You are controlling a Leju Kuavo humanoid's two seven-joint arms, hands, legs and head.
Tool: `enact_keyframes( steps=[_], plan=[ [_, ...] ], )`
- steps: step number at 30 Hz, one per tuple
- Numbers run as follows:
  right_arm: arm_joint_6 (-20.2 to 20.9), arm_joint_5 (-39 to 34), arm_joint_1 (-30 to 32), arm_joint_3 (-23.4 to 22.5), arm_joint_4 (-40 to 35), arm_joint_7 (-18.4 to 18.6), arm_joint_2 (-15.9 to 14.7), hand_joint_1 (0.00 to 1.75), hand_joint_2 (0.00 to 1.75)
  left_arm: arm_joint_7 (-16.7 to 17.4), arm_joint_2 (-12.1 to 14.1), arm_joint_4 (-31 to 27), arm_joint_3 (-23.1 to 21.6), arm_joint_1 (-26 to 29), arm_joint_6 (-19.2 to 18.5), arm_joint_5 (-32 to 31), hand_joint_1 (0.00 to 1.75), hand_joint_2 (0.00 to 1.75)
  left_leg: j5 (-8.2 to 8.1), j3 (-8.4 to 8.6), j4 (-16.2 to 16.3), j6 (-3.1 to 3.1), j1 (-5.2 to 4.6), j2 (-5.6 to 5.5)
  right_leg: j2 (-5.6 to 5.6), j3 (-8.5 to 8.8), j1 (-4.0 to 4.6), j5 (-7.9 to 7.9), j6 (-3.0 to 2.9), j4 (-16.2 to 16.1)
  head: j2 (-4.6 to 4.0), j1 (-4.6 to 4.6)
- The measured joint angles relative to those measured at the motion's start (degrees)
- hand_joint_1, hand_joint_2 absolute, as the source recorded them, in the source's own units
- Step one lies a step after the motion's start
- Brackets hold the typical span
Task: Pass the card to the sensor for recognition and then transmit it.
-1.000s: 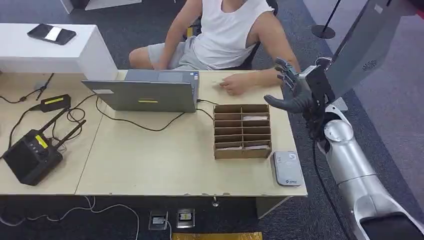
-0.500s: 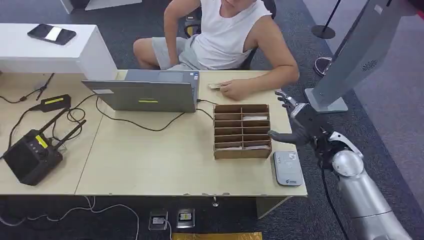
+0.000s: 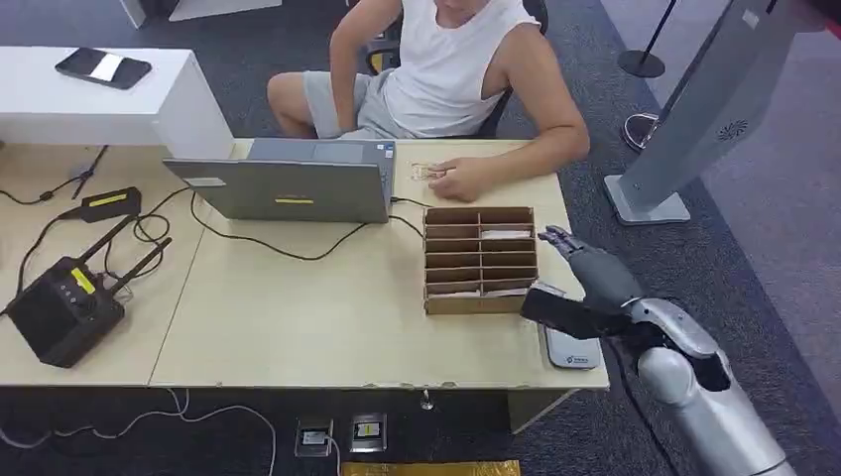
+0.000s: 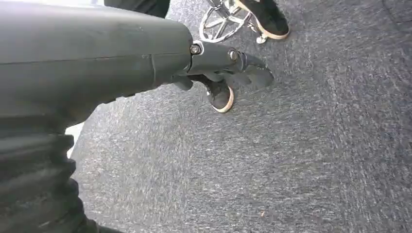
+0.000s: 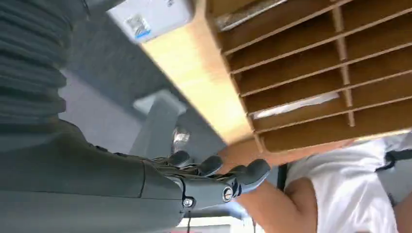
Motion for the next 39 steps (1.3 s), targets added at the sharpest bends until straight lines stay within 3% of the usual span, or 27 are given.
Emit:
enact_keyframes(
  steps=[5, 11, 14, 25, 39],
  plan=[
    [-5.4, 10.5, 1.4, 3.0, -2.2, 2.9, 0.2, 0.0, 1.75, 0.2, 0.0, 0.0, 0.4, 0.0, 0.4, 0.8, 0.0, 1.75, 0.0, 0.0, 0.0, 0.0, 0.0, 0.0, -0.03, 0.01, 0.0, -0.01, -0.01, 0.0, 0.0, 0.0],
    [-10.7, 15.8, 3.4, 5.4, -2.7, 4.2, 1.6, 0.0, 1.75, 0.2, -0.1, 0.0, 1.3, -0.1, 0.7, 1.0, 0.0, 1.75, 0.0, 0.0, 0.0, 0.0, 0.0, 0.0, -0.01, 0.0, 0.0, -0.01, -0.01, 0.0, 0.0, 0.0],
    [-13.0, 16.4, 3.7, 6.1, -2.3, 3.8, 2.6, 0.0, 1.75, 0.2, -0.1, 0.0, 1.4, -0.1, 0.7, 1.0, 0.0, 1.75, 0.0, 0.0, 0.0, 0.0, 0.0, 0.0, -0.01, 0.0, 0.0, -0.02, -0.01, 0.0, 0.0, 0.0],
    [-15.4, 14.4, 4.0, 9.1, 2.1, 2.6, 6.6, 0.0, 1.75, 0.4, -0.5, 0.0, 1.7, -0.1, 0.8, 0.3, 0.0, 1.75, 0.0, -0.01, 0.0, 0.0, 0.0, 0.0, -0.01, 0.01, 0.0, -0.02, -0.02, 0.0, 0.0, 0.0],
    [-19.4, 12.0, 1.1, 9.9, 9.0, 2.2, 7.8, 0.0, 1.75, 0.2, -0.5, 0.0, 1.7, -0.1, 0.8, -0.8, 0.0, 1.75, 0.0, -0.02, 0.0, 0.0, 0.0, 0.0, -0.01, 0.0, 0.0, -0.02, -0.02, 0.0, 0.0, 0.0]
  ],
)
